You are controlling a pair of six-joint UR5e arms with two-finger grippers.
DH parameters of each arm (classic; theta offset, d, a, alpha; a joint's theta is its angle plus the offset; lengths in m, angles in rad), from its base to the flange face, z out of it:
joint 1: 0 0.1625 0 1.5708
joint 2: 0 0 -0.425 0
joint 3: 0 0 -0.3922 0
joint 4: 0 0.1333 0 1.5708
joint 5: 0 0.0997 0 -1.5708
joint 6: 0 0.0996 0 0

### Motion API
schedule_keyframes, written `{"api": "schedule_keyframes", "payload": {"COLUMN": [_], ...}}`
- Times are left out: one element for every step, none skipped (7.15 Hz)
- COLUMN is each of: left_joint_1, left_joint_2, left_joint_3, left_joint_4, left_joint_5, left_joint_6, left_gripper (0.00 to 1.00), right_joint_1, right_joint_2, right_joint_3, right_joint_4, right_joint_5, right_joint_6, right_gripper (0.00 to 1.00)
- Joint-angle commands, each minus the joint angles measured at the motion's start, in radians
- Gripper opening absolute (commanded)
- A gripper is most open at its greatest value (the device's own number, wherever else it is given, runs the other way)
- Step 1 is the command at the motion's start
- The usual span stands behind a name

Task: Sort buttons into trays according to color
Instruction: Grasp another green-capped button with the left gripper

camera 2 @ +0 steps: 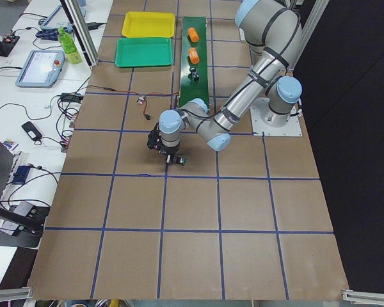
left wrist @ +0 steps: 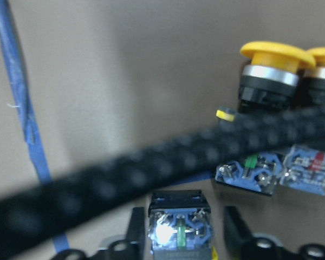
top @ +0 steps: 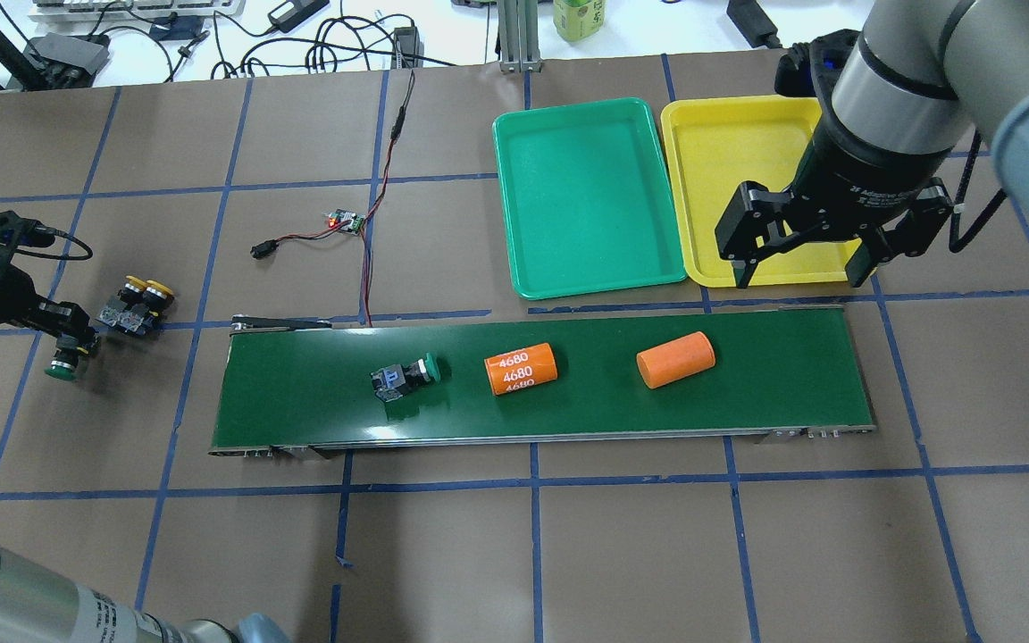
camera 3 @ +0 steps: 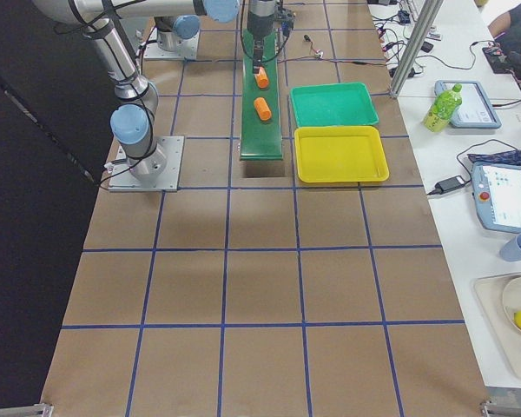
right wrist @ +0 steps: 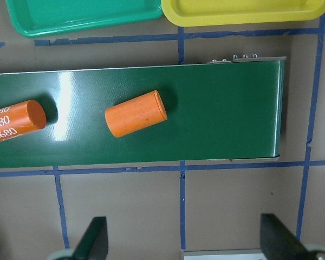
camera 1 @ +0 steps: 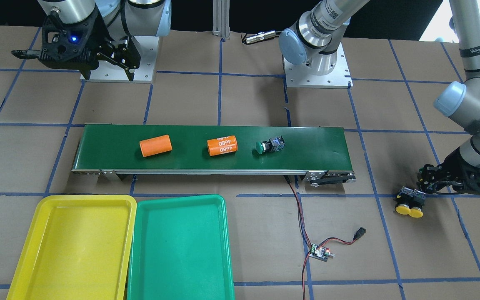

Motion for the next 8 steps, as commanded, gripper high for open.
{"api": "schedule_keyframes", "payload": {"left_joint_1": [-0.053, -0.172, -0.282, -0.393, -0.511, -0.592, -0.617, -0.625], "left_joint_2": [0.083, 0.200, 0.288, 0.333, 0.347, 0.318, 0.295, 0.286], "left_joint_3": [0.002, 0.008, -0.003, 0.003, -0.015, -0.038, -0.078, -0.137], "left_joint_4": [-0.096, -0.229, -0.344, -0.386, -0.413, -0.395, -0.356, -0.270], "left_joint_5": [0.027, 0.037, 0.040, 0.035, 0.035, 0.029, 0.023, 0.021], "left_joint_6": [-0.098, -0.209, -0.390, -0.527, -0.686, -0.811, -0.856, -0.882], "left_gripper": [0.00, 0.00, 0.00, 0.00, 0.00, 0.00, 0.00, 0.00], "right_joint_1": [0.000, 0.000, 0.000, 0.000, 0.000, 0.000, -0.003, -0.003], "right_joint_2": [-0.002, -0.002, -0.005, -0.002, 0.003, 0.003, 0.003, 0.003], "right_joint_3": [0.000, 0.000, 0.000, 0.000, 0.000, -0.001, -0.001, -0.001], "right_joint_4": [0.000, 0.000, -0.002, -0.005, -0.014, -0.018, -0.021, -0.031], "right_joint_5": [0.002, 0.001, 0.004, 0.002, 0.005, 0.004, 0.004, 0.004], "right_joint_6": [0.001, 0.001, 0.001, 0.004, 0.025, 0.057, 0.069, 0.104], "right_gripper": [1.00, 1.00, 1.00, 1.00, 1.00, 1.00, 1.00, 1.00]}}
